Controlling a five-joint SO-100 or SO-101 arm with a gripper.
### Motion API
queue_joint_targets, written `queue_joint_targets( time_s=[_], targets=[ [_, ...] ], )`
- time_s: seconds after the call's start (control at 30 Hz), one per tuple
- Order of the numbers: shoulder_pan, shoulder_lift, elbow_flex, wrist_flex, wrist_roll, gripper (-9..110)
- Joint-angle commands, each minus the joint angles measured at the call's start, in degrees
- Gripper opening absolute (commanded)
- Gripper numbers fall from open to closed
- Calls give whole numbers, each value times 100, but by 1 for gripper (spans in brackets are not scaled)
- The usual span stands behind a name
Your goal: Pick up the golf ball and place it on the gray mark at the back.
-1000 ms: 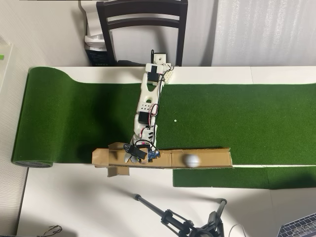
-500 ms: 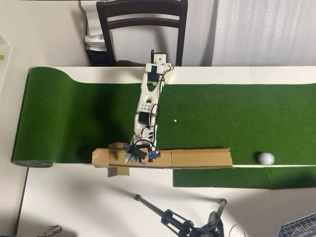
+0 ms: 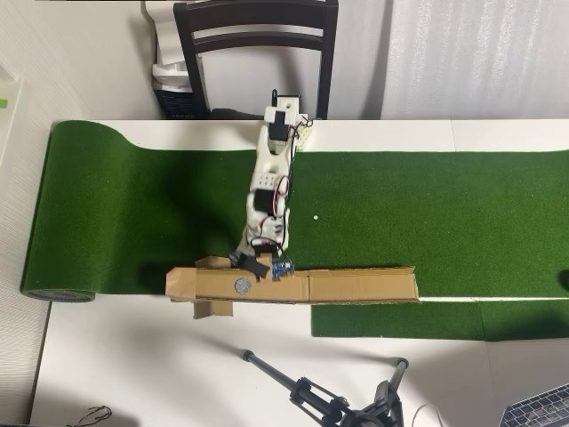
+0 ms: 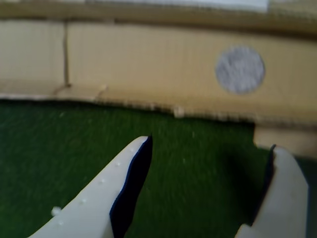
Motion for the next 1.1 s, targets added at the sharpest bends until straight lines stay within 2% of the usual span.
queue_joint_targets(
  time_s=[0.0,0.13,0.27,1.07],
  targets=[
    [-18,1696,-519,826,9,38],
    [26,2522,-510,1345,-35,38],
    [44,3454,-26,1362,-79,38],
    [193,10406,7181,1151,747,38]
  ],
)
